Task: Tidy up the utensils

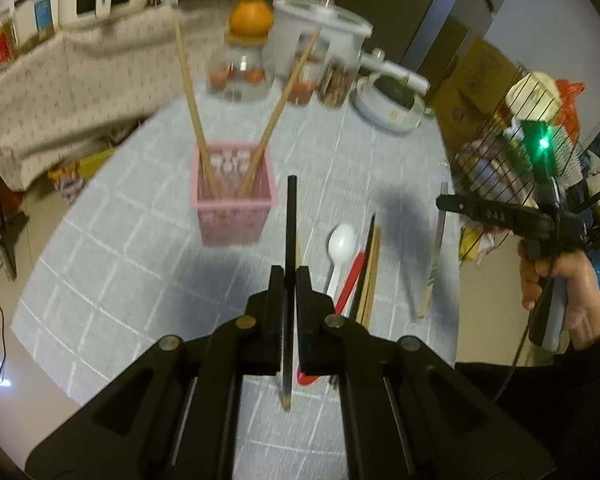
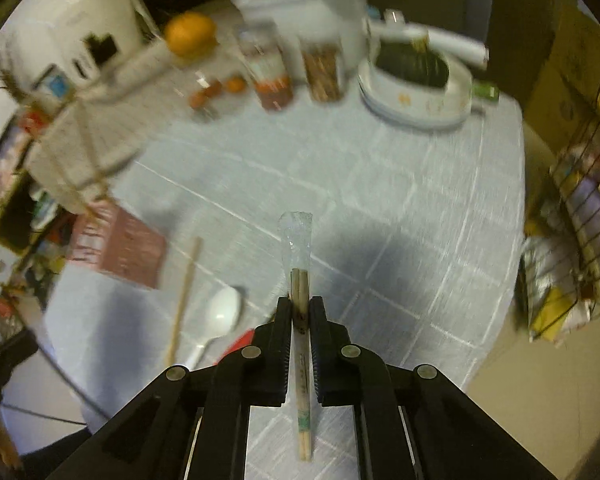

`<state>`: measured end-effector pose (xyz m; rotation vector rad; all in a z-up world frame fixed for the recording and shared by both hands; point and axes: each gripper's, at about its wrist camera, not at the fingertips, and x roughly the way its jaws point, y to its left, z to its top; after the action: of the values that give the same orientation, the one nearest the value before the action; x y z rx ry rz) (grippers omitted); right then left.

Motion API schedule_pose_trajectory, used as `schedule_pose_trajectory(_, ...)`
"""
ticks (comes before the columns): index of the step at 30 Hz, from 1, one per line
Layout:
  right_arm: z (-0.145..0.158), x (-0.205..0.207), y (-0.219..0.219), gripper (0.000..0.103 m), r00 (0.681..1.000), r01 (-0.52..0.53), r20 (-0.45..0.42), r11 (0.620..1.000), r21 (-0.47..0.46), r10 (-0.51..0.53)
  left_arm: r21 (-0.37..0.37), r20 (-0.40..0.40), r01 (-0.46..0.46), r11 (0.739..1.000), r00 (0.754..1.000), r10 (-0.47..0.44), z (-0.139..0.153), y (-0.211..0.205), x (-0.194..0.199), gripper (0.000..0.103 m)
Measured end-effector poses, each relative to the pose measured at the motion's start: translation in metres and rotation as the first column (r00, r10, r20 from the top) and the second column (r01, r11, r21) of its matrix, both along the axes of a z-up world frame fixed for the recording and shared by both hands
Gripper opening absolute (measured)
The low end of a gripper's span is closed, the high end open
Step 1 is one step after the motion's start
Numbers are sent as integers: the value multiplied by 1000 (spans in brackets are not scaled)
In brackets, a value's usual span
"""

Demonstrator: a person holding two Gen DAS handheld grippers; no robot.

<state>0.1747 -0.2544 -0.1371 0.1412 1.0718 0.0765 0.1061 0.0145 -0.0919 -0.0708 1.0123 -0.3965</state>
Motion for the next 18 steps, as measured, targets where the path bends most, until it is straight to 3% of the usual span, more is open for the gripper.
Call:
schedule_pose_trajectory(5, 49, -16, 8, 6, 981, -33, 192, 999, 25, 27, -40, 112, -24, 999, 993, 28, 26, 6, -6, 6)
schedule_pose_trajectory(8, 65, -23, 14, 6, 968, -66, 242, 998, 8, 62, -63, 183, -29, 998, 982, 40, 40, 9, -9, 6)
schedule_pose_trajectory(10, 61, -18, 15, 7, 974, -91, 211, 995, 28, 84, -70, 185, -25, 997, 982, 38, 42, 9, -9, 6)
schedule_pose_trajectory(12, 45, -6, 15, 15, 987, -79, 145, 997, 15, 76, -72, 175, -22, 997, 984, 35, 41, 9, -8, 6)
schedule_pose_trajectory(14, 24, 4, 12, 38, 995, -69, 70, 998, -6, 69, -71, 165, -22, 997, 986, 34, 38, 9, -7, 6)
schedule_pose_trajectory(18, -24, 25, 5, 39, 996, -42, -78, 999, -25, 40, -68, 167, -26, 997, 985, 37, 38, 9, -8, 6)
